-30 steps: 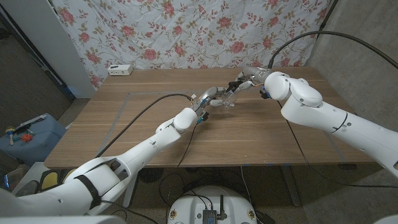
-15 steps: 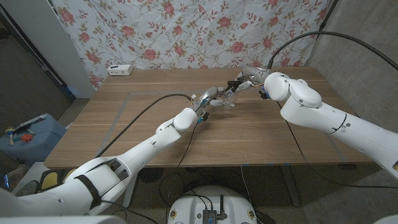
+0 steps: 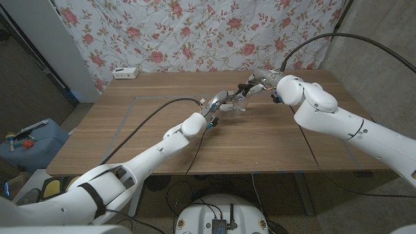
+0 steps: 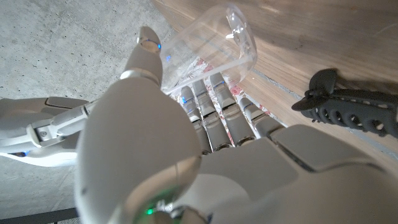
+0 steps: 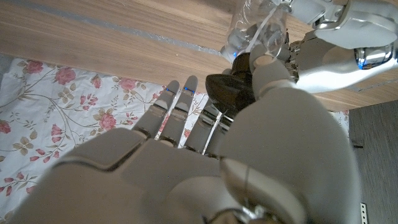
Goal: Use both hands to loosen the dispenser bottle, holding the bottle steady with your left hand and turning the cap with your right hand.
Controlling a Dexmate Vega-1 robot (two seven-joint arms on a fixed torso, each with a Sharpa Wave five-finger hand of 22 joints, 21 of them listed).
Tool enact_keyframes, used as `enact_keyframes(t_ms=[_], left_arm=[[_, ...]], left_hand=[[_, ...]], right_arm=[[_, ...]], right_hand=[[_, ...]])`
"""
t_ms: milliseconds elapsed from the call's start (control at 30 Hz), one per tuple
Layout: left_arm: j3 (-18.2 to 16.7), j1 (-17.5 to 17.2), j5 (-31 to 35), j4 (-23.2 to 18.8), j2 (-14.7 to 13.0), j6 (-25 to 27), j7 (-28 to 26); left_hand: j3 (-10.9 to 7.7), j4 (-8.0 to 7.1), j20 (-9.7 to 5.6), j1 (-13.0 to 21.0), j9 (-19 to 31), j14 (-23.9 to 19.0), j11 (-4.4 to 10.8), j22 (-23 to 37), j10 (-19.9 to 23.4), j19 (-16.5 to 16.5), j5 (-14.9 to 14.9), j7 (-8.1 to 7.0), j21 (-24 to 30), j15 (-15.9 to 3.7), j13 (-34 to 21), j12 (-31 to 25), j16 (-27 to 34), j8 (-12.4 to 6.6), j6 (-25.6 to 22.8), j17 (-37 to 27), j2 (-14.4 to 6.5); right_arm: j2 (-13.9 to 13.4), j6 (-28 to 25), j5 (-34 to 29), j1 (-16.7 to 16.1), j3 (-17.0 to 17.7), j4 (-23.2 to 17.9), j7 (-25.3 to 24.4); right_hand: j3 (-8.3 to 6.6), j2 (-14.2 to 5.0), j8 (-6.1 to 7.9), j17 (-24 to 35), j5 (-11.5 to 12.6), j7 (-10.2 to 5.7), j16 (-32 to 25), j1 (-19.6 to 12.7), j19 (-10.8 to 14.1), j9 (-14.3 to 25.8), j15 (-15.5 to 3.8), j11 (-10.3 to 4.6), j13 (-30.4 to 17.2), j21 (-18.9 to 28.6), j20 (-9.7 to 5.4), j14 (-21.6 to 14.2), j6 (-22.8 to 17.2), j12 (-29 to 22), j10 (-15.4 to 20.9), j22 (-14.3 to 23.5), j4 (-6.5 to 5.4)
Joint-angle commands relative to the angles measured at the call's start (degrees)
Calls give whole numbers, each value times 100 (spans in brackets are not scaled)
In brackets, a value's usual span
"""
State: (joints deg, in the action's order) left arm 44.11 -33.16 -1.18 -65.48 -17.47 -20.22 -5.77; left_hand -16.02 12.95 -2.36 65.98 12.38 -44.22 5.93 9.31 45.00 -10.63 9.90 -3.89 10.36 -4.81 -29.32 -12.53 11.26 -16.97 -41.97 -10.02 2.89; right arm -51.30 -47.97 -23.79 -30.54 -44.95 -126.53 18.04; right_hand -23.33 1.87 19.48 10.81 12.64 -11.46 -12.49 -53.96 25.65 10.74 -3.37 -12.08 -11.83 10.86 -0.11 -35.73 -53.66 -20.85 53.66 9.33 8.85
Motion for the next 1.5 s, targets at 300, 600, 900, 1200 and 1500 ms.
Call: enact_keyframes(t_ms=[300,600,900,1200,1500], left_arm=[[-9,-57,-3,-56,-24,17,-18],[-7,-41,-18,-3,-9,0,4],[-6,-7,-28,58,8,-18,19],[0,22,-37,110,25,-31,35],[5,37,-49,137,27,-53,61]], left_hand=[[-493,-425,-392,-710,27,-53,254,13,319,-52,40,-49,11,-387,-36,-47,-11,-28,-625,-22,-753],[-494,-425,-384,-713,28,-54,251,13,316,-53,40,-42,11,-387,-36,-43,-10,-24,-623,-25,-754],[-497,-416,-383,-704,28,-58,253,13,321,-52,40,-46,11,-377,-38,-44,-7,-23,-626,-25,-748],[-495,-418,-383,-710,28,-64,260,13,324,-53,38,-45,11,-380,-40,-43,-4,-23,-634,-27,-745],[-497,-419,-374,-711,29,-55,252,14,322,-49,38,-37,10,-383,-39,-39,-6,-17,-625,-29,-748]], right_arm=[[-56,-75,256,-44,145,-155,-96],[-57,-89,399,-15,174,-161,-158],[-54,-16,580,-40,249,-105,-297],[-51,34,880,-56,364,-20,-376],[-88,34,1017,-42,358,-6,-462]], right_hand=[[-20,-63,51,64,-42,22,-54,-74,75,45,-911,0,-21,6,-105,-117,-149,-49,178,11,9],[1,-94,54,81,-60,34,-72,-92,91,52,-916,9,-19,1,-131,-151,-187,-47,237,10,4],[32,-146,82,102,-86,79,-117,-145,197,63,-932,10,-14,18,-205,-261,-309,-47,357,8,9],[58,-193,100,116,-107,96,-141,-206,273,71,-951,19,-10,20,-311,-331,-396,-41,440,6,19],[94,-234,109,129,-131,102,-159,-256,337,78,-956,24,-8,17,-362,-388,-464,-34,513,4,22]])
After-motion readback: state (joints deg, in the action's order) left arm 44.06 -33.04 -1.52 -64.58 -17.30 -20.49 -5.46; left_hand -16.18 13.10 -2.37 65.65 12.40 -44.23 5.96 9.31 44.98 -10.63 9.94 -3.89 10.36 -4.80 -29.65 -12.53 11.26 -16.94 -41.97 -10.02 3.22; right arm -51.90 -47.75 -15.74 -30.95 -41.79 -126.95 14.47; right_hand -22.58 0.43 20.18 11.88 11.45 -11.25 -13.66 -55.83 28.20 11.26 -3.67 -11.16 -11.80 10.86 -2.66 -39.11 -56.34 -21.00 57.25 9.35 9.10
